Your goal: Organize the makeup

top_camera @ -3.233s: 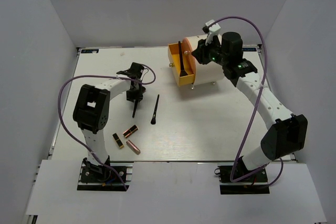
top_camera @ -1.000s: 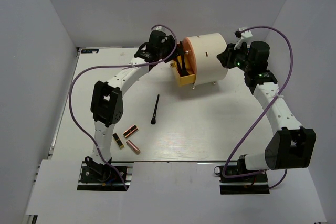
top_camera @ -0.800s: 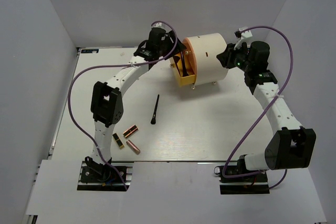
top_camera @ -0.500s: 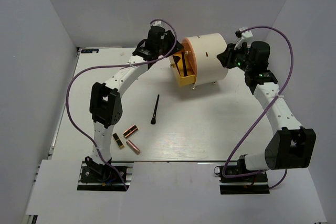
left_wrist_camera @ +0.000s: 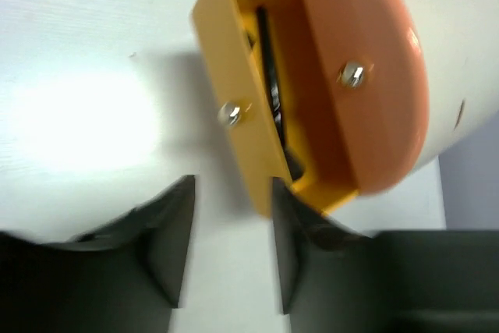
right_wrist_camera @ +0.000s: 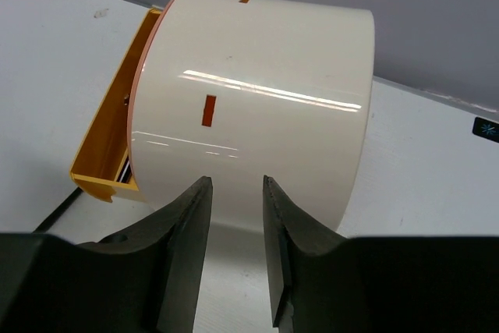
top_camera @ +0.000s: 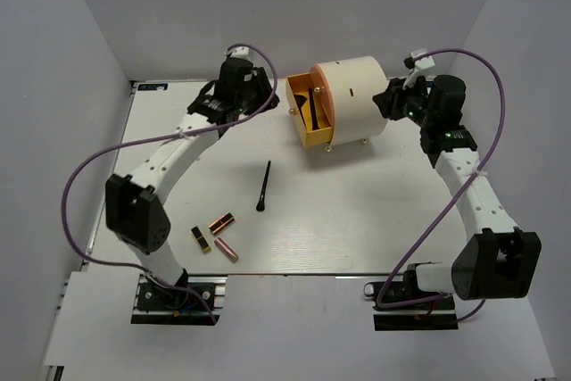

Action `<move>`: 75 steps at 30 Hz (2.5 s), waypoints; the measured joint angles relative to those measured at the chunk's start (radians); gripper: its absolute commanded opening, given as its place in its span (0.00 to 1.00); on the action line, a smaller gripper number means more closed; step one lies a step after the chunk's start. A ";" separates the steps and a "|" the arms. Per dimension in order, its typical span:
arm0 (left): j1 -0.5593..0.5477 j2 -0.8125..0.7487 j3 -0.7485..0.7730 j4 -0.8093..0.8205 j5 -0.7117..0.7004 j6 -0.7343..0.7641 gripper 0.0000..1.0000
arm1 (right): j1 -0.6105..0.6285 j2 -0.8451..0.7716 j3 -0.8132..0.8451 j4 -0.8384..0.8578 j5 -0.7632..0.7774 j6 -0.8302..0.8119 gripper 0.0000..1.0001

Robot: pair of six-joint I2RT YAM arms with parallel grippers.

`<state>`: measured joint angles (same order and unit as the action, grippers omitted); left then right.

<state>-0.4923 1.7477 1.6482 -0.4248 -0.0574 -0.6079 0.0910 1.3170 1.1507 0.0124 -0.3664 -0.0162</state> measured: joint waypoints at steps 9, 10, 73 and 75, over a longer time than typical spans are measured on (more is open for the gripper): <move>-0.042 -0.164 -0.256 -0.192 0.008 0.088 0.75 | -0.031 -0.031 -0.027 -0.001 -0.002 -0.040 0.46; -0.056 -0.151 -0.291 -0.204 0.013 0.087 0.75 | -0.033 -0.035 -0.035 -0.004 -0.002 -0.043 0.46; -0.154 -0.206 -0.162 -0.058 0.098 0.073 0.01 | -0.072 -0.116 -0.153 -0.085 0.000 -0.053 0.45; -0.150 -0.180 -0.101 -0.010 0.097 0.038 0.00 | -0.072 -0.120 -0.153 -0.085 0.000 -0.054 0.45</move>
<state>-0.6418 1.5673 1.5475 -0.4343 0.0399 -0.5697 0.0185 1.1969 0.9974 -0.0727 -0.3660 -0.0700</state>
